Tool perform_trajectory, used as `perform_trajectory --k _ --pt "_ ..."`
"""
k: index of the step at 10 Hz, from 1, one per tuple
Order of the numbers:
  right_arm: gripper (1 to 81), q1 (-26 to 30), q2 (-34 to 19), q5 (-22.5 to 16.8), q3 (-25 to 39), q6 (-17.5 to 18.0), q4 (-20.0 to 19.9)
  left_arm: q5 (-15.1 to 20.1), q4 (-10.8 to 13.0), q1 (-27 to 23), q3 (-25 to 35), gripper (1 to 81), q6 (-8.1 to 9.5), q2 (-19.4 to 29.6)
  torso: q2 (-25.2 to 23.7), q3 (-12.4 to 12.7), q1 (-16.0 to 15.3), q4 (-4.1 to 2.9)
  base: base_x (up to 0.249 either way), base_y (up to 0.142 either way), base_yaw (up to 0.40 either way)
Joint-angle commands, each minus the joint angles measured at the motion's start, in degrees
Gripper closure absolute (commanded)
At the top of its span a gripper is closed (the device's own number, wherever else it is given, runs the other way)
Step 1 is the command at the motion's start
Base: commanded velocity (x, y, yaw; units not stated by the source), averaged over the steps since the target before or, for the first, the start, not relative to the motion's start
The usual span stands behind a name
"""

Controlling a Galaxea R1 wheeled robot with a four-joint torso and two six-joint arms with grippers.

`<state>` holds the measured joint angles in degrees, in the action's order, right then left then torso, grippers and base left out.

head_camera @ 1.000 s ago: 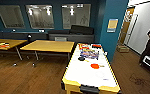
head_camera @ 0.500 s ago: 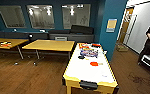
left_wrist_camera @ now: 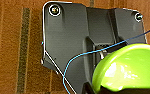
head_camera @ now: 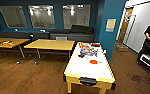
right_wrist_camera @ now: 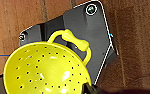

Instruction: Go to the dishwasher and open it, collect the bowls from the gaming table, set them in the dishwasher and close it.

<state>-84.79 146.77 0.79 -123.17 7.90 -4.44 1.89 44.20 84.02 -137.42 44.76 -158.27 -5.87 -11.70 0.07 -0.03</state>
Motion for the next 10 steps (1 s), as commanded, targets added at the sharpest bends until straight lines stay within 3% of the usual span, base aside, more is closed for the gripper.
perform_trajectory --k 1,10 --pt "81.1 2.29 -1.72 -3.43 0.49 -0.34 0.66 2.59 0.62 -2.14 0.14 81.1 -0.47 0.94 0.0 0.0 -0.07 0.0 -0.064 0.0 0.0" --pt "81.1 2.47 -1.28 -3.6 -0.3 -0.25 0.66 2.59 0.36 -2.14 0.14 81.1 -0.38 0.76 -0.06 0.04 -0.08 0.0 0.0 0.0 0.0"
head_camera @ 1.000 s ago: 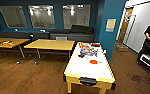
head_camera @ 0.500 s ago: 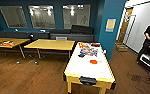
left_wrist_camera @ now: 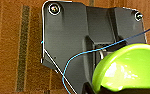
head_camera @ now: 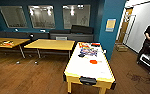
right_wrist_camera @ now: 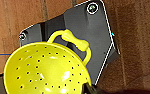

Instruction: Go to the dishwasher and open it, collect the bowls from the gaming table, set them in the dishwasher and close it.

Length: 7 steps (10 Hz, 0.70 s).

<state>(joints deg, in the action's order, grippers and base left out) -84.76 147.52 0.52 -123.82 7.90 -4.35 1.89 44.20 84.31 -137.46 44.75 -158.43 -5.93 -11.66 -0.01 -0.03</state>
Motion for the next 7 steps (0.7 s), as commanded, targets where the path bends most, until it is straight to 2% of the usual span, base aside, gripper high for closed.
perform_trajectory --k 1,4,7 --pt "81.1 2.53 -2.03 -3.34 0.52 -0.25 0.57 2.59 0.45 -2.44 0.17 81.1 -0.37 0.92 0.0 0.0 0.0 0.0 0.0 0.0 0.0" --pt "81.1 2.45 -2.11 -3.42 0.52 -0.25 0.57 2.59 0.45 -2.44 0.09 81.1 -0.45 0.83 0.0 0.0 0.0 0.0 0.0 0.0 0.0" --pt "81.1 2.35 -2.03 -3.34 0.34 -0.25 0.57 2.94 0.45 -2.44 -2.73 81.1 -0.45 -0.84 0.0 0.0 0.0 0.0 0.0 0.0 -0.226"
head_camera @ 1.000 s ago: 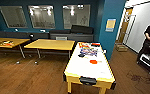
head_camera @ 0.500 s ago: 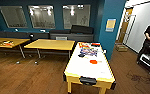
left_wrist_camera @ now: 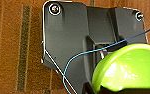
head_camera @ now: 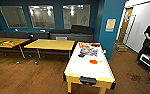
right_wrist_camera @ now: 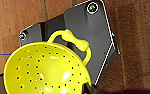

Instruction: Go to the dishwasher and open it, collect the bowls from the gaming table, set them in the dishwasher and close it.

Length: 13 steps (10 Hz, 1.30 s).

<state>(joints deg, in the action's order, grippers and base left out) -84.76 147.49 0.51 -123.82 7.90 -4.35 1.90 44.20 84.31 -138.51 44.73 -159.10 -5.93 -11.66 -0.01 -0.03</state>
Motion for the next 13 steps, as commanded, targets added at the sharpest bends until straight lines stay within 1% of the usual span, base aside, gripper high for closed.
perform_trajectory --k 1,2,3,8,11,13 --pt "81.1 2.27 -1.91 -3.32 0.43 -0.25 0.57 2.67 0.45 -2.44 -4.49 81.1 -0.43 -1.58 0.0 0.0 0.0 0.0 0.0 0.0 -0.376" --pt "81.1 2.27 -1.91 -3.32 0.43 -0.25 0.48 2.58 0.53 -2.44 -7.2 81.1 -0.43 -2.89 0.0 0.0 0.0 0.0 0.0 0.0 -0.381" --pt "81.1 2.27 -1.91 -3.24 0.34 -0.25 0.48 2.58 0.53 -2.44 -8.01 81.1 -0.43 -3.42 0.0 0.0 0.0 0.0 0.0 0.0 -0.384" --pt "81.1 2.0 -1.74 -3.07 0.17 -0.17 0.22 2.49 0.53 -2.26 -7.92 81.1 -0.43 -3.95 0.0 0.0 -0.05 0.0 0.0 0.0 -0.385" --pt "81.1 1.65 -1.91 -2.97 -0.27 -0.17 0.22 1.61 0.45 -2.26 -8.01 81.1 -0.34 -3.86 0.0 0.0 -0.05 0.0 0.0 0.0 -0.385" --pt "81.1 1.39 -2.53 -3.15 -2.29 -0.25 0.48 1.7 0.53 -2.26 -8.09 81.1 -0.43 -2.9 0.0 0.0 -0.05 0.0 0.0 0.0 -0.385"
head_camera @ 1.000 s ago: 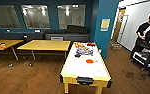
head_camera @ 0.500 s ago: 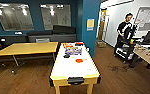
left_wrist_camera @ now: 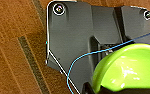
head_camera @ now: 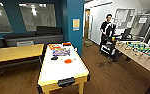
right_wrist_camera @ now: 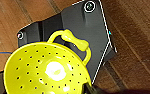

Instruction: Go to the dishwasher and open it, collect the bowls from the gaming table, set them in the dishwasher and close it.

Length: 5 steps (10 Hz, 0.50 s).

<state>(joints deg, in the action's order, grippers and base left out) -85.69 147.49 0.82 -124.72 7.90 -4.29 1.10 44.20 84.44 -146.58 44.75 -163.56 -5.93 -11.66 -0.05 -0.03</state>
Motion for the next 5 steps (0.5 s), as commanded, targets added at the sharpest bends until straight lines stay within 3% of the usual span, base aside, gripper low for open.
perform_trajectory --k 1,5 --pt "81.1 2.23 -2.62 -3.72 -2.36 -0.25 0.51 2.59 0.53 -2.39 -0.02 81.1 -0.45 1.92 0.0 0.0 0.0 0.0 0.0 0.0 -0.385" --pt "81.1 1.96 -1.57 -3.81 -5.6 -0.25 0.51 4.09 0.7 -2.57 -3.68 81.1 -0.54 -1.22 0.0 0.0 0.0 0.0 0.0 0.0 -0.385"
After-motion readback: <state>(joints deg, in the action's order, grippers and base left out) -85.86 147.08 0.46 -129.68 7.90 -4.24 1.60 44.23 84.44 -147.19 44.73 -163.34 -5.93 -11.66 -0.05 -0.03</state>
